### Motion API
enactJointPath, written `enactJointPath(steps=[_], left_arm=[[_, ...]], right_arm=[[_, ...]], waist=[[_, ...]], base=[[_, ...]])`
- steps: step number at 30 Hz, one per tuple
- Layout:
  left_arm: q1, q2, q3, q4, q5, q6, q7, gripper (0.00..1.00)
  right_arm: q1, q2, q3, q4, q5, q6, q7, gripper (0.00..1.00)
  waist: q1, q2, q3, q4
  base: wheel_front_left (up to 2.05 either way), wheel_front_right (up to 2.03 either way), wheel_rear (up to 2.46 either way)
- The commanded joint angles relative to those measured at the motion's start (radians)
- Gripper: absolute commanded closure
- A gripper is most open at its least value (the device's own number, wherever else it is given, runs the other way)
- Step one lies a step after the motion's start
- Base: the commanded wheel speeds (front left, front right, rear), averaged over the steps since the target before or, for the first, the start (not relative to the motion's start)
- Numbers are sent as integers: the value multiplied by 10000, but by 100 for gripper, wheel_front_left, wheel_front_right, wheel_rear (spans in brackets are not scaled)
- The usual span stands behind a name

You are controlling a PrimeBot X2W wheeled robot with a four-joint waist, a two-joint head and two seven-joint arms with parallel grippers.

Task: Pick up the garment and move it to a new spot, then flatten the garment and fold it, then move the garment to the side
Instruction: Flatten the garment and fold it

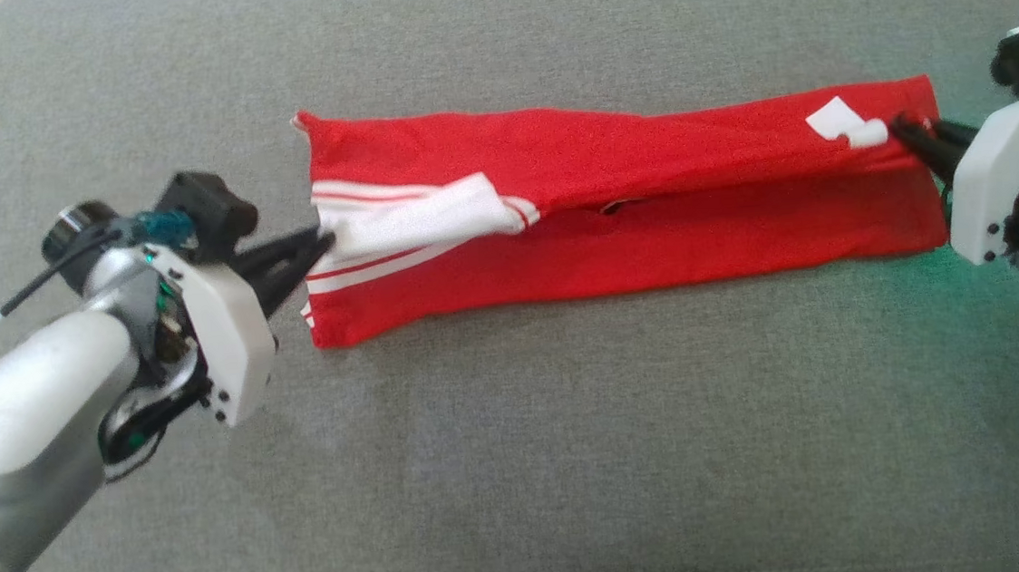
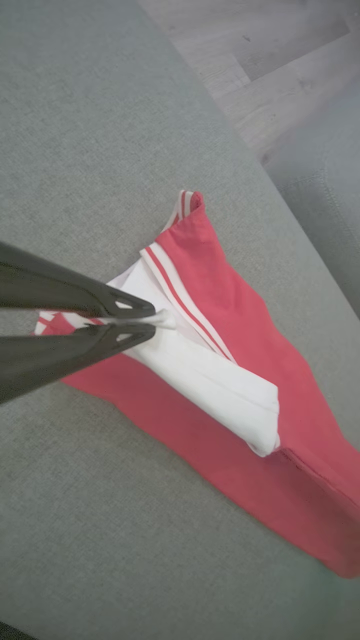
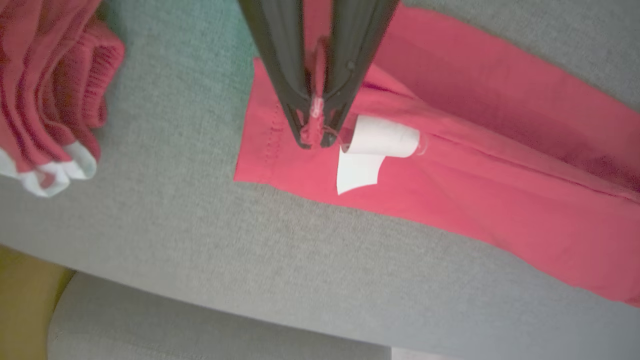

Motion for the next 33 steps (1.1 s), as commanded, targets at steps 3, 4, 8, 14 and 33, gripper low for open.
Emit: enactJointPath(steps=[3,4,8,14,33], left_arm=[[-226,624,208,-410,-225,15,480,100],[-190,672,141,-476,-235,15,662,100],[-40,709,-10,-608,-372,15,1136,100],[-4,566,-66,-347,-409,14,1368,100],[507,-480,2070,848,-996,2467,-2233,0]], right_arm=[[218,-523,232,-382,451,-9,626,100],[211,-571,313,-433,531,-9,782,100],[235,-683,658,-685,931,-9,1459,100],[205,-738,894,-825,1179,-9,1851,100],[175,29,-1094,-1024,2766,-9,-310,0]], waist=[[0,-1,-1,-67],[0,-1,-2,-88],[0,-1,42,-164],[0,-1,157,-242],[0,-1,-985,-676]], base=[[0,0,0],[0,0,0],[0,0,0],[0,0,0],[0,0,0]])
